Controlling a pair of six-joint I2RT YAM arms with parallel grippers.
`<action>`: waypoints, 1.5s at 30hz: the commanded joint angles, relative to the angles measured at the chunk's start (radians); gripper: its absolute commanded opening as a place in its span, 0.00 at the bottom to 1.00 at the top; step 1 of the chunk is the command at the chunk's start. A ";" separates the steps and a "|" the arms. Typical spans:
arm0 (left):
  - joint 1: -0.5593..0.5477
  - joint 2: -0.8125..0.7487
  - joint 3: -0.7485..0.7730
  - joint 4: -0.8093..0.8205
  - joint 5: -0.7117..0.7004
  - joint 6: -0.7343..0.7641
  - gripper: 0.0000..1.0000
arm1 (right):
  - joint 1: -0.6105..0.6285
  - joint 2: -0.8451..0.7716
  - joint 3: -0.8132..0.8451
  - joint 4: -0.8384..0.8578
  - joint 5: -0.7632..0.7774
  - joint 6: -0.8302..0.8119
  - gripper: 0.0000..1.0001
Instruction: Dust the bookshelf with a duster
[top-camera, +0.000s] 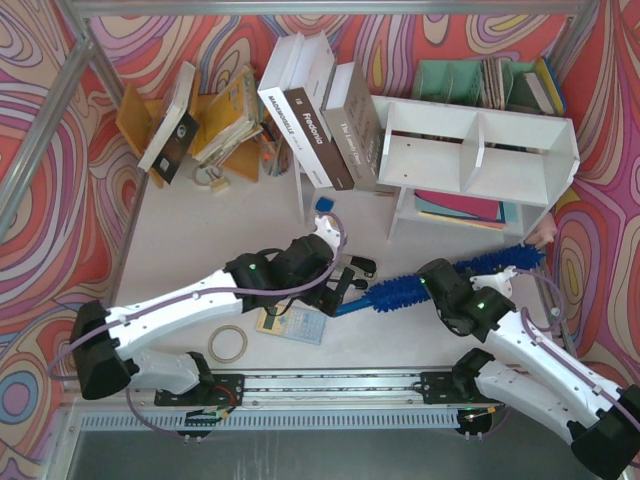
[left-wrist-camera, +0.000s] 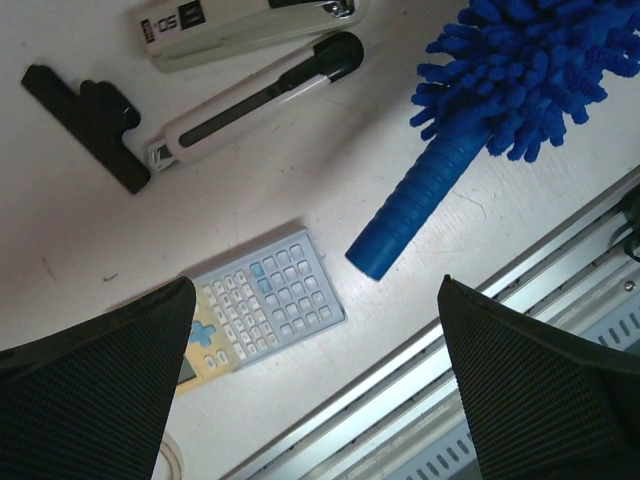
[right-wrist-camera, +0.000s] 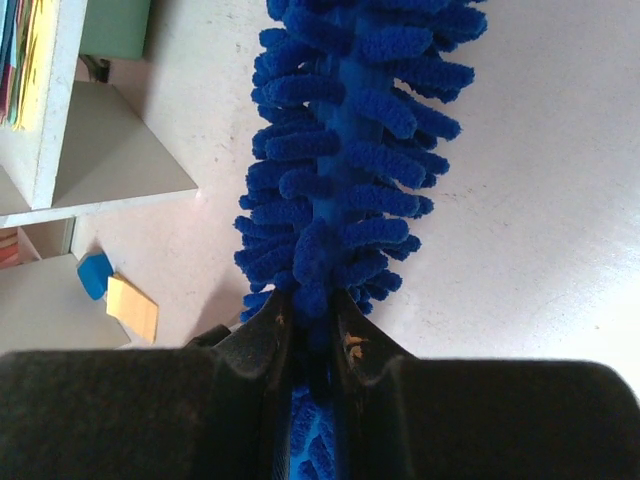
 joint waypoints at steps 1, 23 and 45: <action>-0.018 0.056 0.022 0.121 0.004 0.075 0.98 | -0.005 -0.029 0.031 -0.020 0.049 -0.019 0.00; -0.106 0.314 0.071 0.279 0.143 0.223 0.90 | -0.005 -0.100 0.056 -0.021 0.039 -0.056 0.00; -0.154 0.389 0.064 0.384 -0.052 0.248 0.36 | -0.005 -0.114 0.090 -0.072 0.021 -0.058 0.00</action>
